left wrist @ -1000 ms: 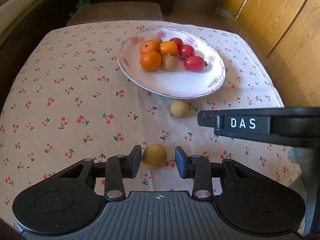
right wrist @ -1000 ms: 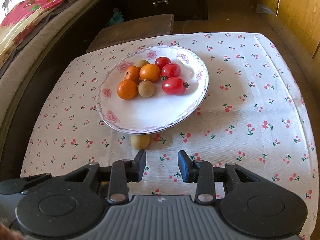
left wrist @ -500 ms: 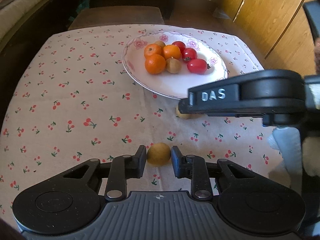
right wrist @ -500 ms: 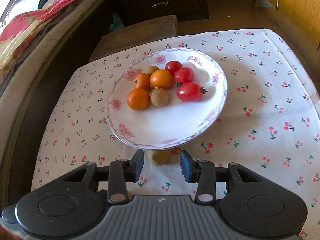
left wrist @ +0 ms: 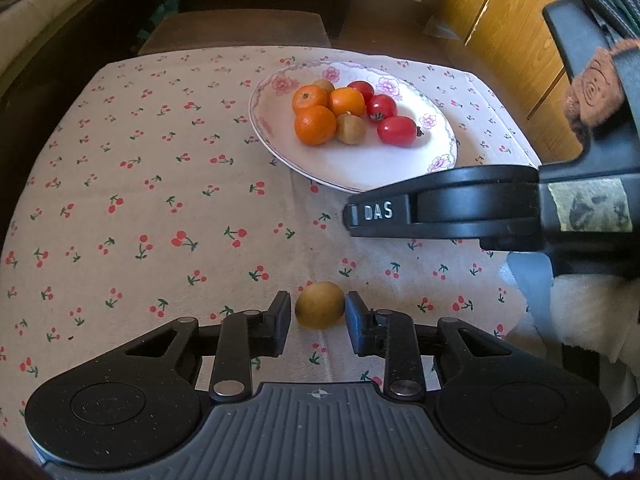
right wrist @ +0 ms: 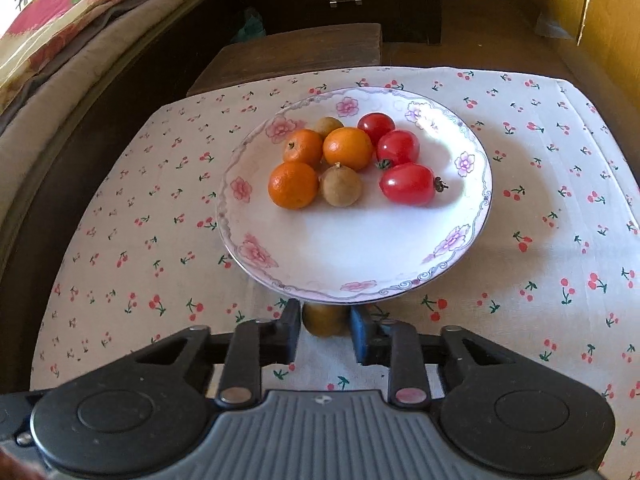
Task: Organize fruits
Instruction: 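Grasp a tan round fruit with the right tool while the left tool grasps another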
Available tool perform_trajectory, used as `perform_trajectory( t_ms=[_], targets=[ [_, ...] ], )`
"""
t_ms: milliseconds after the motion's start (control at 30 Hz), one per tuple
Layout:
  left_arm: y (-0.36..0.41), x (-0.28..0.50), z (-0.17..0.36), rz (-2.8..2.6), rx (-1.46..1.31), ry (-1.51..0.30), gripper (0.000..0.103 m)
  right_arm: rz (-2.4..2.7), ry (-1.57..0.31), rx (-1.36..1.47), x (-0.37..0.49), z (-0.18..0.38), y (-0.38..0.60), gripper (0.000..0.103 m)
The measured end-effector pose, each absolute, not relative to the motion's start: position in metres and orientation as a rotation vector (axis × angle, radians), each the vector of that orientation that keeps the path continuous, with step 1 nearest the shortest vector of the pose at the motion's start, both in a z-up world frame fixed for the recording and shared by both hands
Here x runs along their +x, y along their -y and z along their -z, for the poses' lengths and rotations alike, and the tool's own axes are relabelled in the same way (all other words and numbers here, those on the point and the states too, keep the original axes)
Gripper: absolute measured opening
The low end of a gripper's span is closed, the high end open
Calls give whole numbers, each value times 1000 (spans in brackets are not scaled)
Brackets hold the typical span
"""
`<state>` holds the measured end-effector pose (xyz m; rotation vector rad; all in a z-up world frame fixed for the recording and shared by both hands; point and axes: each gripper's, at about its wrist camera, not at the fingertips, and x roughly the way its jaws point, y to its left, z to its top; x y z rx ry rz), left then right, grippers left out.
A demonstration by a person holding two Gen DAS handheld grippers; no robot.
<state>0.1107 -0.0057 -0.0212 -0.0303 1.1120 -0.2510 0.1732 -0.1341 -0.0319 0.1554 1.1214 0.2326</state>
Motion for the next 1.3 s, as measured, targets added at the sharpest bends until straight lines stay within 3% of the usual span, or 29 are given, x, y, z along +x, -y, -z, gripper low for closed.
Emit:
perform_trajectory(
  t_ms=[533,667,1300],
  targets=[
    [10,111,22,262,-18,-1111,38,-230,-1130,60,138,19,166,28],
    [13,112,27,265,-21,-1125,42,-218,-1150,36,119,21,181,28],
    [20,117,36,254,-22,-1131,44,-235,-1139,-38,114,26,173,29]
  ],
)
